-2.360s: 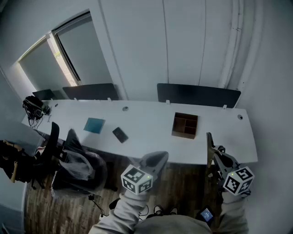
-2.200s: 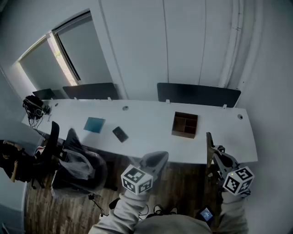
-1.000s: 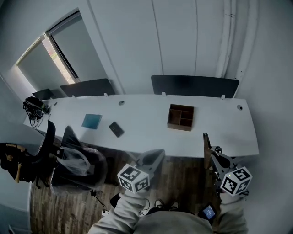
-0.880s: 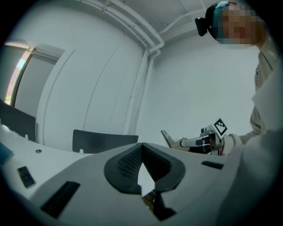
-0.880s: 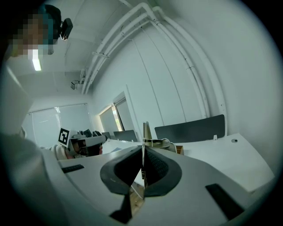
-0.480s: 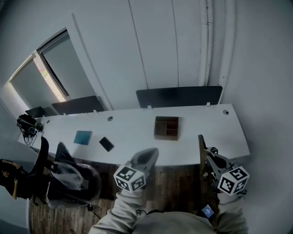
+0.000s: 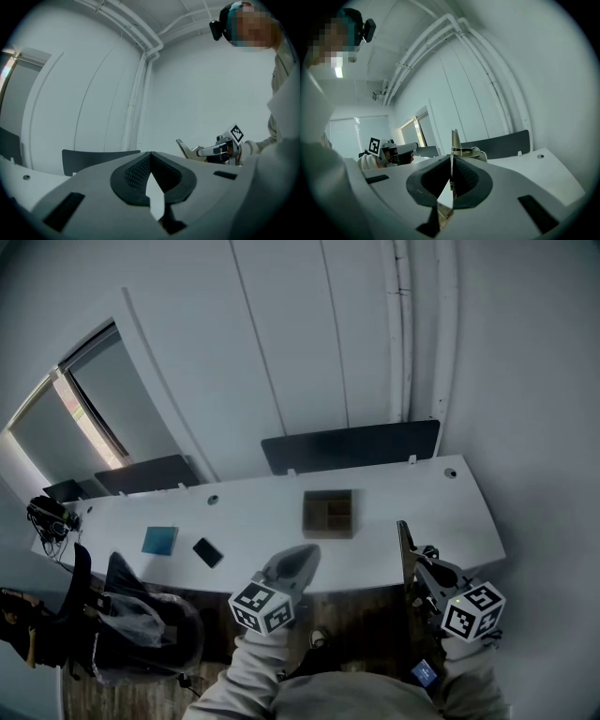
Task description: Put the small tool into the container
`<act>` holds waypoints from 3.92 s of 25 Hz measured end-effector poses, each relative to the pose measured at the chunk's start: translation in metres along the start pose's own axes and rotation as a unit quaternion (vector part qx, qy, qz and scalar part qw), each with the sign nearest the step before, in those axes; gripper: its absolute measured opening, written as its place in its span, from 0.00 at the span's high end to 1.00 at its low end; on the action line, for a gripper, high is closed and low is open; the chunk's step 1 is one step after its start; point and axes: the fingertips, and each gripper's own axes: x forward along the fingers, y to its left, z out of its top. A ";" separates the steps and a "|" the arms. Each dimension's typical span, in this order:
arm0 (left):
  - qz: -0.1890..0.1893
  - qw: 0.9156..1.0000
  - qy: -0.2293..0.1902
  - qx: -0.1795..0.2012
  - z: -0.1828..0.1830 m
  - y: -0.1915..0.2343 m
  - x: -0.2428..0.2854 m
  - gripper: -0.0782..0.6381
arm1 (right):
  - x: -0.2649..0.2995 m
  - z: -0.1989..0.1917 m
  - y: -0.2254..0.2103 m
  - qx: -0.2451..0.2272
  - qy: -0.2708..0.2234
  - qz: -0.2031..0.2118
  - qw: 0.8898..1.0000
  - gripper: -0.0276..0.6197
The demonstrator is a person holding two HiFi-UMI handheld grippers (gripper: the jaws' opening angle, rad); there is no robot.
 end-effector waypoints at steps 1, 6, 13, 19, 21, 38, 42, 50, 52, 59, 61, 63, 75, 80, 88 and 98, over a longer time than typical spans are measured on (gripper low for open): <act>0.003 1.000 -0.001 -0.001 0.001 0.005 0.000 0.89 | 0.003 -0.001 -0.002 0.003 0.001 0.001 1.000 0.92; 0.008 1.000 -0.009 -0.014 -0.005 0.032 0.003 0.89 | 0.026 -0.009 -0.001 -0.003 0.013 0.015 1.000 0.92; -0.004 1.000 -0.011 -0.027 -0.018 0.065 0.026 0.89 | 0.059 -0.006 -0.019 -0.018 0.029 0.012 0.999 0.92; -0.013 0.999 -0.004 -0.032 -0.026 0.103 0.060 0.89 | 0.092 0.001 -0.054 -0.025 0.046 -0.006 0.999 0.92; -0.014 0.999 0.000 -0.041 -0.028 0.116 0.069 0.89 | 0.100 0.004 -0.062 -0.023 0.049 -0.009 0.998 0.92; -0.015 0.998 0.034 -0.047 -0.022 0.312 0.136 0.89 | 0.299 0.046 -0.116 0.005 0.086 -0.028 0.996 0.92; -0.042 0.997 0.063 -0.034 -0.040 0.336 0.156 0.89 | 0.341 0.048 -0.125 -0.001 0.100 -0.040 0.994 0.92; -0.053 0.993 0.077 -0.073 -0.079 0.384 0.168 0.89 | 0.387 0.036 -0.152 0.001 0.146 -0.063 0.987 0.92; -0.049 0.992 0.088 -0.075 -0.086 0.394 0.171 0.89 | 0.396 0.038 -0.157 0.011 0.142 -0.066 0.988 0.92; -0.037 0.991 0.104 -0.070 -0.093 0.393 0.176 0.89 | 0.406 0.037 -0.164 -0.010 0.157 -0.036 0.987 0.92; -0.027 0.992 0.103 -0.073 -0.092 0.394 0.178 0.89 | 0.410 0.041 -0.166 -0.009 0.150 -0.018 0.989 0.92; -0.014 0.991 0.101 -0.086 -0.090 0.394 0.175 0.89 | 0.414 0.045 -0.164 -0.012 0.146 0.000 0.989 0.92; -0.023 0.991 0.121 -0.058 -0.088 0.358 0.184 0.89 | 0.422 0.046 -0.166 -0.032 0.148 0.039 0.988 0.92; -0.030 0.988 0.150 0.001 -0.092 0.341 0.189 0.89 | 0.426 0.047 -0.161 -0.026 0.142 0.058 0.988 0.92; -0.033 0.990 0.120 -0.069 -0.091 0.349 0.179 0.89 | 0.429 0.038 -0.152 -0.027 0.147 0.061 0.987 0.92; -0.045 0.990 0.113 -0.077 -0.091 0.346 0.181 0.89 | 0.432 0.030 -0.152 -0.044 0.164 0.055 0.984 0.92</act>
